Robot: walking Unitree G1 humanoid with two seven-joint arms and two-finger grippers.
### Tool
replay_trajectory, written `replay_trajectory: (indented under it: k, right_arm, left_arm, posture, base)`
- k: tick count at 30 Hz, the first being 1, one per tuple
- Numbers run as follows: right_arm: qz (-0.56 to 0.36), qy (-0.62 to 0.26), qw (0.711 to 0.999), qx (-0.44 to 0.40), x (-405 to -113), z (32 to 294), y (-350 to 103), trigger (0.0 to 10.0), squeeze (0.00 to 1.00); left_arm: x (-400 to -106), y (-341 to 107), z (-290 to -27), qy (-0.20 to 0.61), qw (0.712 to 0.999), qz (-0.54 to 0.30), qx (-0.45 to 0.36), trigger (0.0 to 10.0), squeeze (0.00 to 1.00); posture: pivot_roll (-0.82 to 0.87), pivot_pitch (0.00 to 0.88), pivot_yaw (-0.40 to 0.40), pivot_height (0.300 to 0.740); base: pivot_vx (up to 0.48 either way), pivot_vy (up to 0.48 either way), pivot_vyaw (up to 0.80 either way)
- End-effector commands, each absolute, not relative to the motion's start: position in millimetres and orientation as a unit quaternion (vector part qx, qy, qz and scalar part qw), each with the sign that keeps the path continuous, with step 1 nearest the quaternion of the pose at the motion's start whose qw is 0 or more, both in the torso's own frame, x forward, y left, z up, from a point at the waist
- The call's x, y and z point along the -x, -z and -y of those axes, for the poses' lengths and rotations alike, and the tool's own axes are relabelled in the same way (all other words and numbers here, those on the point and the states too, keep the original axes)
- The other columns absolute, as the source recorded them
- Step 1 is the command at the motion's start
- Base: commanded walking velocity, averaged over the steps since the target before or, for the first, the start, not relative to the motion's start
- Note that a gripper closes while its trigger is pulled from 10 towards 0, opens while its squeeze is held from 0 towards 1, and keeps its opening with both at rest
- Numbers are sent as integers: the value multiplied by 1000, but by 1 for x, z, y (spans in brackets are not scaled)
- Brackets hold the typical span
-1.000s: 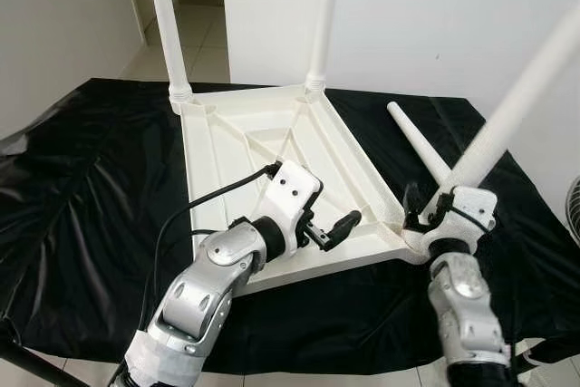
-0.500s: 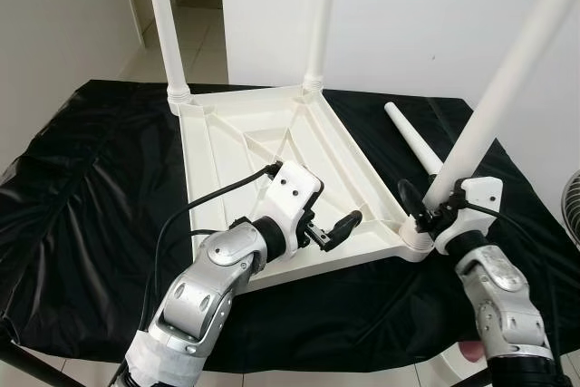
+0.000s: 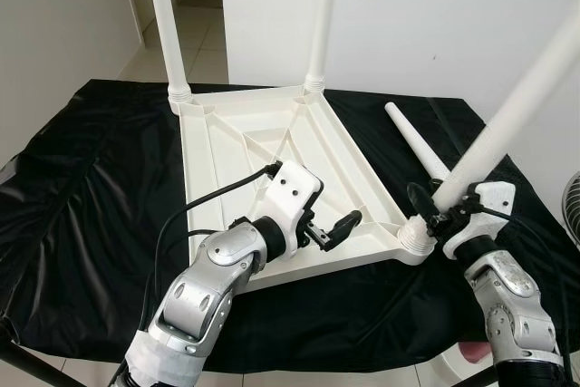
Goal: Building children table
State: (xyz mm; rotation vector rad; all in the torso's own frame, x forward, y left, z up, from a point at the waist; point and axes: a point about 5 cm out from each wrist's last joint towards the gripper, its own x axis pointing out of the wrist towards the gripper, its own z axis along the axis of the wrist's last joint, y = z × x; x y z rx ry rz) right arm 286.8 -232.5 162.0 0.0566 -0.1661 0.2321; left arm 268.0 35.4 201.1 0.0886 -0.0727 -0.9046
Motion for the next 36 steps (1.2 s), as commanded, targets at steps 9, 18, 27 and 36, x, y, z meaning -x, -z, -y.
replay_trajectory:
  k: [9,18,27,36]
  right_arm:
    - [1,-120,992,-44,-285,228,-135,10000,0]
    - [-10,-111,994,23,-291,218,-135,10000,0]
    - [-7,-95,995,19,-291,214,-134,10000,0]
    - [1,-63,998,13,-288,215,-133,10000,0]
  left_arm:
    - [-268,-205,-36,434,899,38,-45,10000,0]
    - [-267,-204,-36,431,901,38,-44,10000,0]
    - [-267,-205,-36,430,901,39,-44,10000,0]
    - [-268,-205,-36,433,900,39,-44,10000,0]
  posture:
    - [-40,49,-2,740]
    - [-37,49,-10,740]
    - [-36,48,-8,740]
    - [-38,48,-6,740]
  base:
    - [0,0,0]
    - [0,0,0]
    - [0,0,0]
    - [0,0,0]
